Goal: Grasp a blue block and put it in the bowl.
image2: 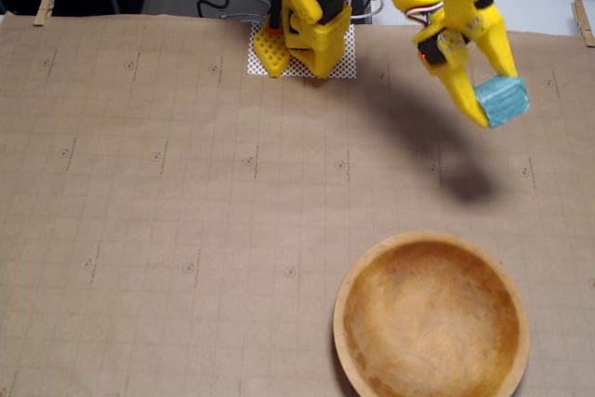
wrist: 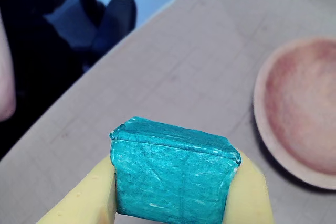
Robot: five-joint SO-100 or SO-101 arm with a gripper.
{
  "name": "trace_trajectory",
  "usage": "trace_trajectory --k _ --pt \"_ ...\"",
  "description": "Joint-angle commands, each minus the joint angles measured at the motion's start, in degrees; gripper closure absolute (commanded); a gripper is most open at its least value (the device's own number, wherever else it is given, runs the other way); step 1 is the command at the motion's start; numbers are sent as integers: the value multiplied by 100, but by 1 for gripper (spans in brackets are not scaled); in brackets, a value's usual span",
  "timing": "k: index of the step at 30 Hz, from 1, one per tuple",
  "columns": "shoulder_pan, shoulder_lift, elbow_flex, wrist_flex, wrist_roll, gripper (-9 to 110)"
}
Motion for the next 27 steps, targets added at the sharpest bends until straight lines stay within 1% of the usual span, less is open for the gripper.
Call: trace_trajectory --k 1,7,12,17,22,27 --pt "729 677 -563 9 -396 98" --pt "1731 624 -809 9 -782 98" --pt "2479 554 -817 -9 -835 98" --pt "3094 9 -940 -88 -835 98" --pt "3393 -861 -1371 -88 -835 98" --pt "3243 -2057 -2048 -97 -835 98"
